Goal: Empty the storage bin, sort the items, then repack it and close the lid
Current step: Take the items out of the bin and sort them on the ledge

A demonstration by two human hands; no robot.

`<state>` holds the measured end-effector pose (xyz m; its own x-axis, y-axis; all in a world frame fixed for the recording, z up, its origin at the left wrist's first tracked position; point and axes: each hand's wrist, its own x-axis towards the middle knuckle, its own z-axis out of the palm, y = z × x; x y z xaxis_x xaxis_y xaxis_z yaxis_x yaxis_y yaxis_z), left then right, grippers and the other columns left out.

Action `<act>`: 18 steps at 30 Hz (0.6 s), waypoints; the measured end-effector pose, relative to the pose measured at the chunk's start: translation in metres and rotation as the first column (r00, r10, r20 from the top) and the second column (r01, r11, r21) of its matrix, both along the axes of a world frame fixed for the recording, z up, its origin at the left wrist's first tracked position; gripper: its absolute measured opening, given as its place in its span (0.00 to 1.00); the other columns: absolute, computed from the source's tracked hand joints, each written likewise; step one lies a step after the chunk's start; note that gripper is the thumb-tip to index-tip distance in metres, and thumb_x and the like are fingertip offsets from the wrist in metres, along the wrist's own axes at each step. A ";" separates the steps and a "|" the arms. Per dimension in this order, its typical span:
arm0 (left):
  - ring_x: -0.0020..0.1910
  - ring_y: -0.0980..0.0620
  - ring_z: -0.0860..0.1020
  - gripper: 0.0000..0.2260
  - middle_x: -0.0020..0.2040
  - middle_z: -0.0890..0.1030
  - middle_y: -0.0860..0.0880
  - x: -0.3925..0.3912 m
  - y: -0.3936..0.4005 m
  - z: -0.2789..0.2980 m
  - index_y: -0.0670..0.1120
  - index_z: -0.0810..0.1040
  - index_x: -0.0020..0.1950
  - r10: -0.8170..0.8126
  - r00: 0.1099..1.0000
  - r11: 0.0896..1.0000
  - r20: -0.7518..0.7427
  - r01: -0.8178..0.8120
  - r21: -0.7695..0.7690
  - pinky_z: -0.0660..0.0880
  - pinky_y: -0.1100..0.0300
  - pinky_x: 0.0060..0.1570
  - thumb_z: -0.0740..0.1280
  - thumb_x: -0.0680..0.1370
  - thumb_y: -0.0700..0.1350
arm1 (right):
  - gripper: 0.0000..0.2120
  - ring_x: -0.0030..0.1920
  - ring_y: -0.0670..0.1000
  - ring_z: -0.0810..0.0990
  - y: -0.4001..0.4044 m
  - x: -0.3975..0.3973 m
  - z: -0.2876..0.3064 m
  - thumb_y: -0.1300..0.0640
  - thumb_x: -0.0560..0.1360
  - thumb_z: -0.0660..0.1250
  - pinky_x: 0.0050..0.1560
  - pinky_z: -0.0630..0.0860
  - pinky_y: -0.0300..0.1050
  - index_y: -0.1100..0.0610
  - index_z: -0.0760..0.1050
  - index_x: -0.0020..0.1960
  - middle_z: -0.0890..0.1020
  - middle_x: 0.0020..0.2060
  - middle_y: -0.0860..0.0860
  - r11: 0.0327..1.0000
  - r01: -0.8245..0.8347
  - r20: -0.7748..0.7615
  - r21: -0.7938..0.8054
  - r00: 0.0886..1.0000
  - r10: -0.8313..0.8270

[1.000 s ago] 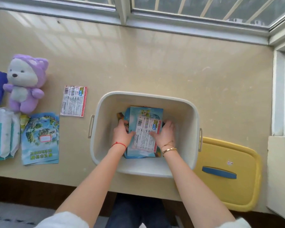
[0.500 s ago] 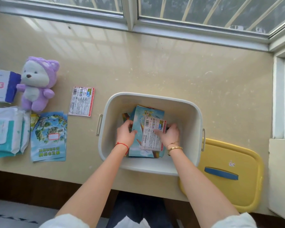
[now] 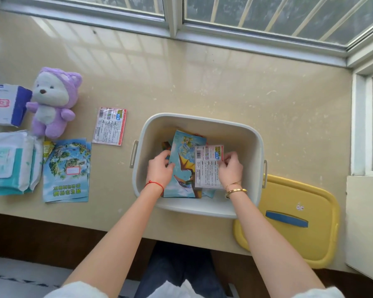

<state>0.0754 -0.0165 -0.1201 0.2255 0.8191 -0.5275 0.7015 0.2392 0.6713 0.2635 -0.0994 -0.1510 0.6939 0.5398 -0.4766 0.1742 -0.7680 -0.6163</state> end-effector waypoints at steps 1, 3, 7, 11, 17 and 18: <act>0.45 0.53 0.81 0.11 0.48 0.84 0.49 -0.003 0.000 0.008 0.50 0.77 0.57 -0.004 1.000 0.999 -0.017 0.005 0.043 0.80 0.57 0.48 0.65 0.76 0.39 | 0.05 0.42 0.53 0.79 -0.002 0.000 0.010 0.62 0.76 0.64 0.45 0.77 0.48 0.58 0.70 0.51 0.80 0.43 0.51 0.999 0.013 0.013 0.037 1.000 -0.014; 0.45 0.53 0.81 0.12 0.47 0.84 0.51 -0.010 -0.001 0.024 0.52 0.76 0.57 0.005 1.000 0.994 -0.019 -0.003 0.106 0.79 0.57 0.49 0.65 0.76 0.39 | 0.06 0.41 0.53 0.80 -0.008 -0.003 0.029 0.61 0.77 0.64 0.44 0.77 0.48 0.56 0.72 0.54 0.82 0.43 0.50 0.995 0.024 0.033 0.096 0.999 -0.027; 0.44 0.56 0.80 0.12 0.48 0.84 0.50 -0.028 -0.002 0.068 0.50 0.77 0.58 0.020 1.000 0.982 0.000 -0.020 0.188 0.75 0.64 0.48 0.66 0.76 0.38 | 0.02 0.41 0.54 0.82 -0.022 -0.010 0.063 0.59 0.77 0.63 0.42 0.79 0.52 0.53 0.72 0.48 0.83 0.40 0.51 0.986 0.005 0.012 0.166 1.000 -0.007; 0.51 0.49 0.81 0.14 0.52 0.83 0.46 -0.062 -0.005 0.114 0.48 0.76 0.61 0.110 0.992 0.963 0.067 -0.123 0.239 0.77 0.52 0.55 0.67 0.76 0.39 | 0.04 0.46 0.49 0.83 -0.029 -0.029 0.102 0.57 0.78 0.62 0.47 0.81 0.56 0.49 0.72 0.47 0.83 0.44 0.47 0.968 0.017 -0.127 0.252 0.992 0.016; 0.52 0.53 0.80 0.14 0.53 0.82 0.49 -0.135 -0.014 0.170 0.46 0.74 0.62 0.213 0.962 0.925 0.168 -0.254 0.281 0.76 0.58 0.53 0.66 0.77 0.40 | 0.04 0.48 0.49 0.82 -0.011 -0.081 0.161 0.61 0.77 0.63 0.53 0.80 0.54 0.53 0.73 0.51 0.82 0.47 0.49 0.928 -0.020 -0.177 0.371 0.980 0.092; 0.52 0.54 0.80 0.14 0.53 0.81 0.50 -0.149 -0.014 0.176 0.46 0.74 0.62 0.233 0.955 0.924 0.184 -0.276 0.264 0.76 0.61 0.51 0.66 0.77 0.39 | 0.04 0.49 0.49 0.82 -0.005 -0.091 0.167 0.61 0.77 0.64 0.53 0.80 0.55 0.54 0.73 0.51 0.83 0.47 0.50 0.925 -0.030 -0.176 0.379 0.979 0.103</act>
